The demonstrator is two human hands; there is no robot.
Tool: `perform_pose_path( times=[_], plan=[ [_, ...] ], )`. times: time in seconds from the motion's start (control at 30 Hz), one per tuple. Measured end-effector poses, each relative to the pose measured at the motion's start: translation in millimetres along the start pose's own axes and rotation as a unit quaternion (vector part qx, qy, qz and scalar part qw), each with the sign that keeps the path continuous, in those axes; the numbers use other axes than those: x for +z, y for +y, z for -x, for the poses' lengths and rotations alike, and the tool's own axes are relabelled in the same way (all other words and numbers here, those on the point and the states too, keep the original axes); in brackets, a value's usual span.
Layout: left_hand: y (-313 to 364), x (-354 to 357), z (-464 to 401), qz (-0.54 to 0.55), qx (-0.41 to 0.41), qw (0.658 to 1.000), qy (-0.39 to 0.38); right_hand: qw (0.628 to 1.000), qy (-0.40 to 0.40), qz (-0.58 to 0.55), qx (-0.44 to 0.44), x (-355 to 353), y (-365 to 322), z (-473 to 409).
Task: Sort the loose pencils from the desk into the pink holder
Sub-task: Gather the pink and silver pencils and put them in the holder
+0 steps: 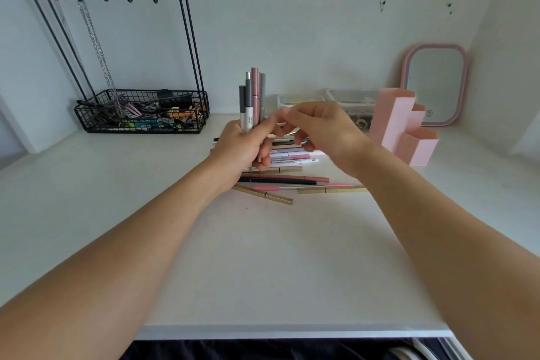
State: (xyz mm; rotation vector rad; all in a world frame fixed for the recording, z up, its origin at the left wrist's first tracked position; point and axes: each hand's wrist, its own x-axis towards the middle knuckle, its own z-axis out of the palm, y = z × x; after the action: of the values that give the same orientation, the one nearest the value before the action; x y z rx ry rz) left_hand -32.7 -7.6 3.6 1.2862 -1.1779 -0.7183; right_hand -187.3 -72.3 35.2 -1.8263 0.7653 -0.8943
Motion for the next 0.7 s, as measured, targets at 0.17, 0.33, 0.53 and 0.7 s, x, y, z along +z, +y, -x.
perform_pose_path(
  times=[0.17, 0.33, 0.53, 0.7],
  plan=[
    [1, -7, -4, 0.045, -0.009, 0.998, 0.052, 0.949, -0.137, 0.285, -0.019, -24, 4, -4],
    [5, -7, -7, 0.069, -0.049, 0.992, 0.094, 0.906, -0.207, 0.367, -0.032, -20, 11, -2],
    [2, -5, -9, 0.114, -0.051, 0.986, 0.114, 0.882, -0.22, 0.417, -0.003, -20, 9, 3],
    [3, -5, -9, 0.126, -0.052, 0.982, 0.132, 0.864, -0.241, 0.441, 0.021, -26, 6, 3]
  ],
)
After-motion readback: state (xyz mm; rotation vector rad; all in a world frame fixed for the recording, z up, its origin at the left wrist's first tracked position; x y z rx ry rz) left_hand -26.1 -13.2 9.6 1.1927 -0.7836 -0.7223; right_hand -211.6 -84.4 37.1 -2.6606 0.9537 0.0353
